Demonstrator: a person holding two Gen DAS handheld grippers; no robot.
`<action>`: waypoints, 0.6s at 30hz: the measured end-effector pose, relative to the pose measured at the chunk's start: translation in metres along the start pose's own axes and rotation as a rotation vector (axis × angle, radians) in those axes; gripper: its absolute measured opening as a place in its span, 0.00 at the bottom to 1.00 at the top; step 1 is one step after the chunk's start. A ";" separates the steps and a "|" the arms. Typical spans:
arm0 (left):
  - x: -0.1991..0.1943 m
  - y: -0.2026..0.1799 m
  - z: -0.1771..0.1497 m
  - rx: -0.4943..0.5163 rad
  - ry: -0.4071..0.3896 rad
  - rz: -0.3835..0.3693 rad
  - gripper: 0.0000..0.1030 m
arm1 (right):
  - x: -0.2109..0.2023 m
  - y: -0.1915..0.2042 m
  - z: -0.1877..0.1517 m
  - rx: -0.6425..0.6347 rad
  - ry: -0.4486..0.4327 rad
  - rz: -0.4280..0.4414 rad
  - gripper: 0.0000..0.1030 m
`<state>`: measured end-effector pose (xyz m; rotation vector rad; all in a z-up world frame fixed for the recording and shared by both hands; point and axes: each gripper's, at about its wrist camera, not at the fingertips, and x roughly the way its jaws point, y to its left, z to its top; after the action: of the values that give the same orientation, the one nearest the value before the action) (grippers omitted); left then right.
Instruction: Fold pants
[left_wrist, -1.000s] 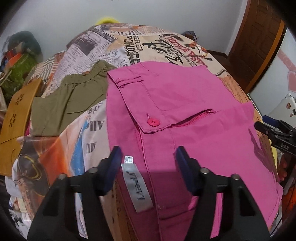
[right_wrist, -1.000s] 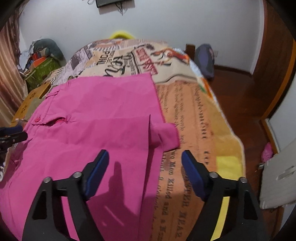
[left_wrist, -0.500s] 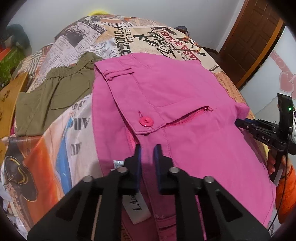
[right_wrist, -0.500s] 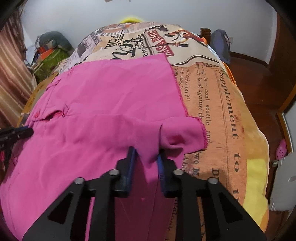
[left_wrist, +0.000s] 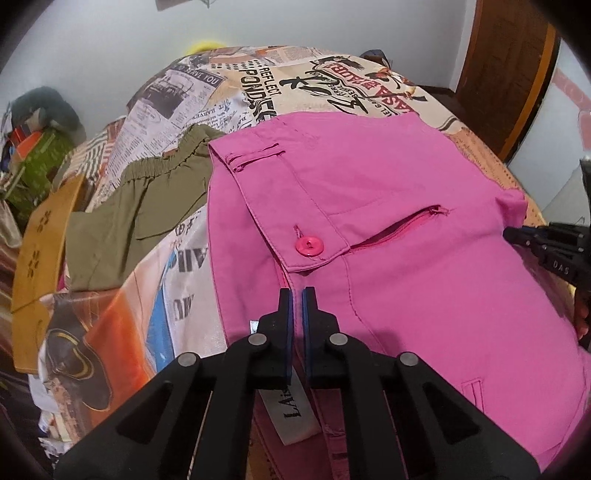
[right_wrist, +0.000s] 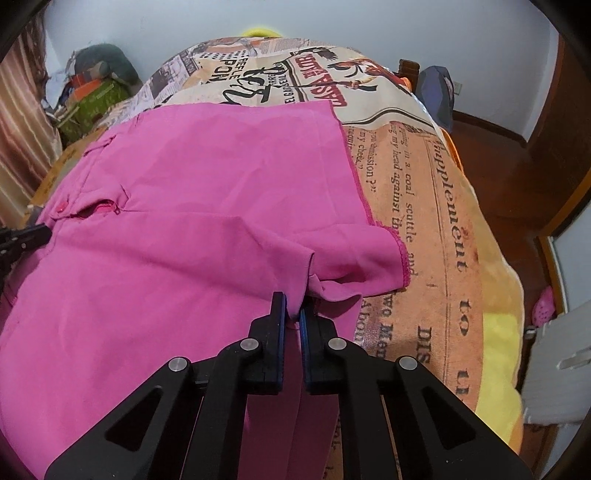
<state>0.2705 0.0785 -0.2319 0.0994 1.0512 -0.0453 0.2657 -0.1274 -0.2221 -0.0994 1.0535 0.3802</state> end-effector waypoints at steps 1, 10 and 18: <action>-0.001 0.000 0.001 0.002 0.004 0.006 0.06 | -0.001 0.001 0.000 0.001 0.002 0.001 0.07; -0.040 0.007 0.016 -0.024 -0.083 -0.017 0.41 | -0.042 -0.011 0.011 0.054 -0.089 0.026 0.43; -0.022 0.015 0.040 -0.041 -0.078 -0.070 0.48 | -0.053 -0.026 0.041 0.060 -0.200 -0.027 0.61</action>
<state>0.2952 0.0893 -0.1924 0.0233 0.9773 -0.0907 0.2860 -0.1542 -0.1586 -0.0217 0.8640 0.3266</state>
